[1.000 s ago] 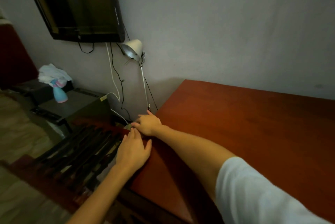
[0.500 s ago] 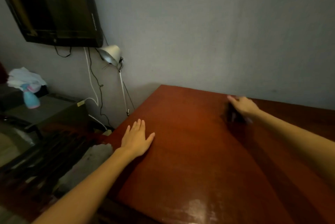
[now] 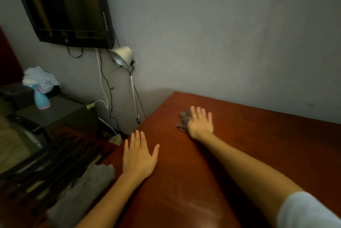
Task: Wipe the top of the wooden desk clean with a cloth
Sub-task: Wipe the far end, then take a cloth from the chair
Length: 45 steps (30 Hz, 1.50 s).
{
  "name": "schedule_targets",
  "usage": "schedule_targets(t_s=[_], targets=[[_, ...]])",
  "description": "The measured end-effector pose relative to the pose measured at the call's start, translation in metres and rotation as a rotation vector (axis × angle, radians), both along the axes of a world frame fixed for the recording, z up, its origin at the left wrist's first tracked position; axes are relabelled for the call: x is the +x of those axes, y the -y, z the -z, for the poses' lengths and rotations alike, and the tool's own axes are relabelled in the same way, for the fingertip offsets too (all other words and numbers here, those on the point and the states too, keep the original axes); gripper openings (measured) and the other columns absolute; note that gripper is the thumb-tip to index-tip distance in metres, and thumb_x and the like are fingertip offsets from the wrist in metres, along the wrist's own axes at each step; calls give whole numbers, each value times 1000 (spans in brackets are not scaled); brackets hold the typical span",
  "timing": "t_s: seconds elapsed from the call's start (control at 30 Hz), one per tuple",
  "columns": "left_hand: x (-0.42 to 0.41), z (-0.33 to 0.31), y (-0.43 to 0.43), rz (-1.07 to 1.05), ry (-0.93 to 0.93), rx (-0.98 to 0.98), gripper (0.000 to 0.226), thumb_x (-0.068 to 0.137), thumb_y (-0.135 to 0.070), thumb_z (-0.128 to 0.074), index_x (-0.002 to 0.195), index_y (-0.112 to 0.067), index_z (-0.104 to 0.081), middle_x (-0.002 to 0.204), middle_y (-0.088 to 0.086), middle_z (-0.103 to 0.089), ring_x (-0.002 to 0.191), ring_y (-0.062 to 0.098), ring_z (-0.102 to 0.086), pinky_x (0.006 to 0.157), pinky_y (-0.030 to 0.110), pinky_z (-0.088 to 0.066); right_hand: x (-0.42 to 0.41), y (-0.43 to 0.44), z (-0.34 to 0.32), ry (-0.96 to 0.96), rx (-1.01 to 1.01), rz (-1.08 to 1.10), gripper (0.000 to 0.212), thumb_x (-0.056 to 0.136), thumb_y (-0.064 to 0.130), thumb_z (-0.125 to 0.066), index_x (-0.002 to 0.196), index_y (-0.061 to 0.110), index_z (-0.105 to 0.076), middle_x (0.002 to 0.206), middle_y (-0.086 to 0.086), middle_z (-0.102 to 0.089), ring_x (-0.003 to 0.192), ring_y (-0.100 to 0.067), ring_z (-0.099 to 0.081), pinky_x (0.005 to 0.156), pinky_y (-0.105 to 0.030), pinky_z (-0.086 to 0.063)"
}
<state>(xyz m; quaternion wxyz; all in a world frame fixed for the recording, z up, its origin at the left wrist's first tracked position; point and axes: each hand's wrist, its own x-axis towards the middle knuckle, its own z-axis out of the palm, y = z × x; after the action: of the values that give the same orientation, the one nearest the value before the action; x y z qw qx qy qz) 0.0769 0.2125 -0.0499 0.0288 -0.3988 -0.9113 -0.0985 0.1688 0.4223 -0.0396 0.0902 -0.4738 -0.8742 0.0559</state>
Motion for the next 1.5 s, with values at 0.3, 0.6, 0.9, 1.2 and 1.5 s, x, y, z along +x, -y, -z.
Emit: schedule_targets(t_s=[0.3, 0.6, 0.9, 1.2, 1.5], targets=[[-2, 1, -1, -19, -17, 3, 79, 96, -60, -16, 153, -8, 1, 161, 8, 0, 148, 18, 3, 121, 36, 1, -138, 64, -7, 3, -192, -547, 56, 99, 52, -25, 125, 19, -61, 140, -7, -50, 140, -23, -30, 116, -50, 5], [0, -4, 0, -2, 25, -28, 79, 95, -62, -15, 153, -11, 2, 161, 8, 4, 148, 19, 4, 120, 36, 2, 1, -31, -50, -366, 186, -64, 45, 100, 39, -37, 98, 13, -74, 96, -14, -73, 96, -26, -65, 116, -32, -13], [1, -4, -1, -11, 24, -33, 79, 95, -62, -15, 153, -11, 2, 161, 8, 3, 148, 20, 3, 121, 37, 1, 196, -121, -17, 156, -45, 186, 53, 101, 33, -22, 151, 12, -22, 158, -10, -18, 146, -23, -16, 120, -37, -9], [0, -1, -2, -12, 3, 7, 79, 95, -62, -15, 153, -12, 3, 161, 7, 5, 148, 19, 5, 121, 37, 1, 22, -72, -6, 114, -58, -35, 62, 97, 58, -17, 152, 30, -14, 161, 3, -2, 148, -18, 0, 118, -44, 2], [0, -1, -1, -20, 5, 18, 78, 95, -61, -15, 153, -12, 3, 161, 6, 6, 148, 17, 8, 121, 36, 2, -162, 59, -12, 206, -109, -668, 68, 89, 70, -33, 102, 15, -72, 98, -8, -68, 100, -24, -60, 96, -39, -38]])
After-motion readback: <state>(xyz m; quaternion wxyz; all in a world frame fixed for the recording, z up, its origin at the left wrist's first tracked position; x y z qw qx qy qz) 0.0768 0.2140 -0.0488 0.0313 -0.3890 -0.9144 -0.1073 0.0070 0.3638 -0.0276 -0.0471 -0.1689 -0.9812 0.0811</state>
